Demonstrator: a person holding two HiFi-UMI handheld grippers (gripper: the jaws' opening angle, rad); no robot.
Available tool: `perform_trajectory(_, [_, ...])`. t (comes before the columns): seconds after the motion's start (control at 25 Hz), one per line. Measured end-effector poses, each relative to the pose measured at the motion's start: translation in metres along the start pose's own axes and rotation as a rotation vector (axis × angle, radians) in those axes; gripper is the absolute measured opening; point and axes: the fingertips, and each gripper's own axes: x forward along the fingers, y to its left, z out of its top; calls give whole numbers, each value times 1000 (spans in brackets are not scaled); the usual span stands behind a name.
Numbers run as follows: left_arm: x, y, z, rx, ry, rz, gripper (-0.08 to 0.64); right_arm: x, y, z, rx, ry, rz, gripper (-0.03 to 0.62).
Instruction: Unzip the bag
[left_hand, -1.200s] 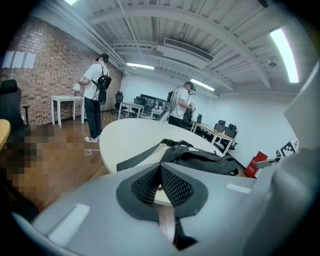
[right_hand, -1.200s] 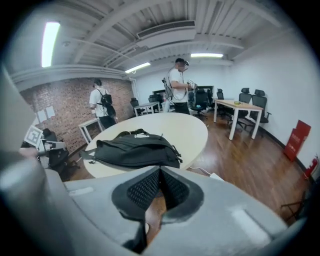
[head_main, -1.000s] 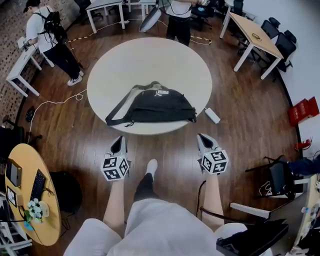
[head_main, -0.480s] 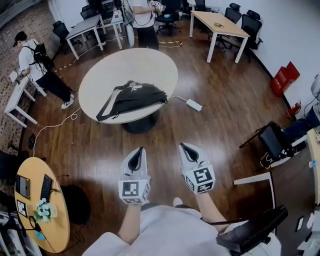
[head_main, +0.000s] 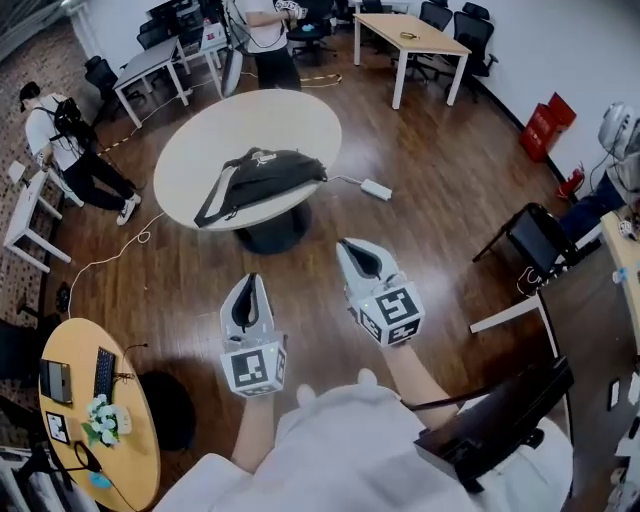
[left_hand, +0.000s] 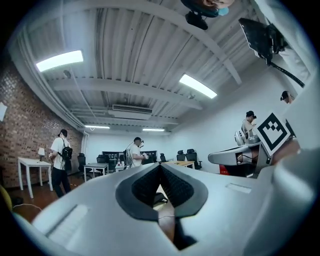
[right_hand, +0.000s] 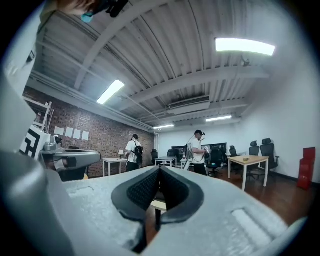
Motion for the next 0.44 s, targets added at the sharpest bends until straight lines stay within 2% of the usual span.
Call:
perform_trajectory(0.08, [-6, 1, -1, -9, 10, -7, 17, -3, 9, 0, -24, 11, 7, -9])
perform_trajectory(0.24, [-14, -5, 0, -21, 15, -28, 17, -11, 9, -12, -4, 64, -18, -9])
perform_trajectory(0.44, [-21, -1, 5, -27, 21, -41, 17, -12, 18, 0, -26, 50, -27, -9])
